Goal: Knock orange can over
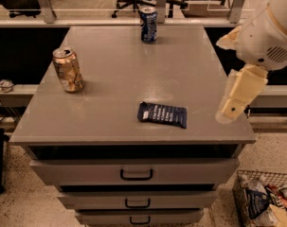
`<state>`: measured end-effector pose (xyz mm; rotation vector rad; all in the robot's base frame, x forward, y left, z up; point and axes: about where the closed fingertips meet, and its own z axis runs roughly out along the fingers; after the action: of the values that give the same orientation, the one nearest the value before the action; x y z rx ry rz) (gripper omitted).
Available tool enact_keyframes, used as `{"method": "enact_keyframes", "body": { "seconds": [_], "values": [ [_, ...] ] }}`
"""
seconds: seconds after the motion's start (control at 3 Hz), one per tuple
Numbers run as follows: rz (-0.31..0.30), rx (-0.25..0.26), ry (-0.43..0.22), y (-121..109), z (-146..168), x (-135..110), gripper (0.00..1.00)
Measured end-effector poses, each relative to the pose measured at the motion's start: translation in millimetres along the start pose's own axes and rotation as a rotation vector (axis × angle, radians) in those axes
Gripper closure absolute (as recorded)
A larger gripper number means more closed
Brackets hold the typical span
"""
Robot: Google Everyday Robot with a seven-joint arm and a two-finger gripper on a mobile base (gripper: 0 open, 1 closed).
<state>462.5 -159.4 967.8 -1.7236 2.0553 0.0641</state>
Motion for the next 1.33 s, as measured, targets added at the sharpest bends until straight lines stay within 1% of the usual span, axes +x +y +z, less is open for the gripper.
{"method": "enact_keyframes", "body": {
  "seconds": [0.33,0.67,1.0,1.33],
  "values": [
    [-0.013,-0.013,-0.158,-9.7,29.6,-48.4,0.00],
    [0.022,-0.032,-0.284,-18.6,48.0,-88.8,0.00],
    [0.022,-0.032,-0.285,-18.6,48.2,-89.1,0.00],
    [0.024,-0.042,-0.339,-17.1,58.7,-101.4,0.00]
  ]
}}
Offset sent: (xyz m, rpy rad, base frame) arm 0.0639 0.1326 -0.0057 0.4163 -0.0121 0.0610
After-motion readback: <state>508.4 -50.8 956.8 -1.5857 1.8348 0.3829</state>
